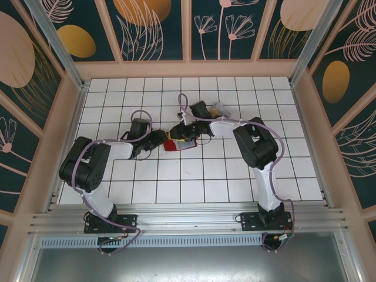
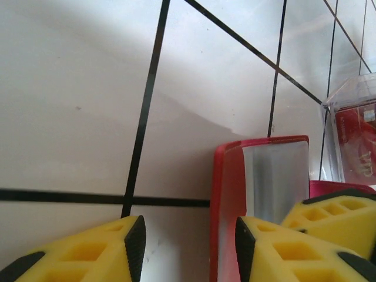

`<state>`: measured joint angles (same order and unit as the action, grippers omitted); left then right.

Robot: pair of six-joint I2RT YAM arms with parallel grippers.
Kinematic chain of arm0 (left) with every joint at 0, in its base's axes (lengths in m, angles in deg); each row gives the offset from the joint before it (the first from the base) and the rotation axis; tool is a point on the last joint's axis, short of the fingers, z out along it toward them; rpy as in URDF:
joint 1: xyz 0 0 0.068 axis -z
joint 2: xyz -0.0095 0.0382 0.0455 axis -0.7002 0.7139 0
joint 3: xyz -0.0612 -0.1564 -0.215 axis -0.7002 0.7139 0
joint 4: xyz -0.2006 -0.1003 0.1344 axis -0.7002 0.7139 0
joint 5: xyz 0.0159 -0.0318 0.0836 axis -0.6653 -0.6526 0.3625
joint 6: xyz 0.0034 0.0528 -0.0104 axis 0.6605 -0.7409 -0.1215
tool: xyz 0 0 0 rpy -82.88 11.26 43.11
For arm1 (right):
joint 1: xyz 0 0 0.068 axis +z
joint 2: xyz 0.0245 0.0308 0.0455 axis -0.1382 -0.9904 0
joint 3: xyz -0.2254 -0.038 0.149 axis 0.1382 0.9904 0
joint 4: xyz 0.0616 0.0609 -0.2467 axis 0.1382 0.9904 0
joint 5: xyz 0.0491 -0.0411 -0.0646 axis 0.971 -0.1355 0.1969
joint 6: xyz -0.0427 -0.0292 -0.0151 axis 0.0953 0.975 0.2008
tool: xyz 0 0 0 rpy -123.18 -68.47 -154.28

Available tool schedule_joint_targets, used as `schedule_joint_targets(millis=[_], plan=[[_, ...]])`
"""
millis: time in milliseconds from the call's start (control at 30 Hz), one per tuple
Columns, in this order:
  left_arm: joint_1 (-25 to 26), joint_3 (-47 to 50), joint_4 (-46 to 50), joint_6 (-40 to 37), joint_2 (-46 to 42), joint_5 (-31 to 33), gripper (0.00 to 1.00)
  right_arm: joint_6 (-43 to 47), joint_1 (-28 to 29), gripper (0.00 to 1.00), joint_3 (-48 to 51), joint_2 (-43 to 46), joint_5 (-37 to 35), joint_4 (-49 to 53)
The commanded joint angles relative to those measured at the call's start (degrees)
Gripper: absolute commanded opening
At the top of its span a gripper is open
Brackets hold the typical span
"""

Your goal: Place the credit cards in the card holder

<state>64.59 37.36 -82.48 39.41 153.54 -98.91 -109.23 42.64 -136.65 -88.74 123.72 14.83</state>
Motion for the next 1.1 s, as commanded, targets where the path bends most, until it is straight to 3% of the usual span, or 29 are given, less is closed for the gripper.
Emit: schedule_joint_targets(millis=[0,200,533,767,1067], plan=[[0.1,-0.5,4.7,-2.1,-2.8,2.1,0.47,2.1,-0.1,0.45,0.1,3.9,-5.5,3.4],[0.1,-0.4,7.4,-2.9,-4.7,3.5,0.48,5.2,-1.9,0.45,1.6,9.5,-16.4,9.3],[1.8,-2.9,11.1,-6.2,-5.4,5.1,0.47,6.7,-2.2,0.46,2.9,8.6,-22.8,12.7],[2.4,-2.5,9.7,-6.1,-1.6,3.1,0.23,7.1,-2.0,0.45,1.3,5.7,-23.7,13.4],[2.4,-2.0,8.5,-5.8,-1.2,2.8,0.14,7.9,-1.5,0.46,1.0,4.2,-24.9,14.9]])
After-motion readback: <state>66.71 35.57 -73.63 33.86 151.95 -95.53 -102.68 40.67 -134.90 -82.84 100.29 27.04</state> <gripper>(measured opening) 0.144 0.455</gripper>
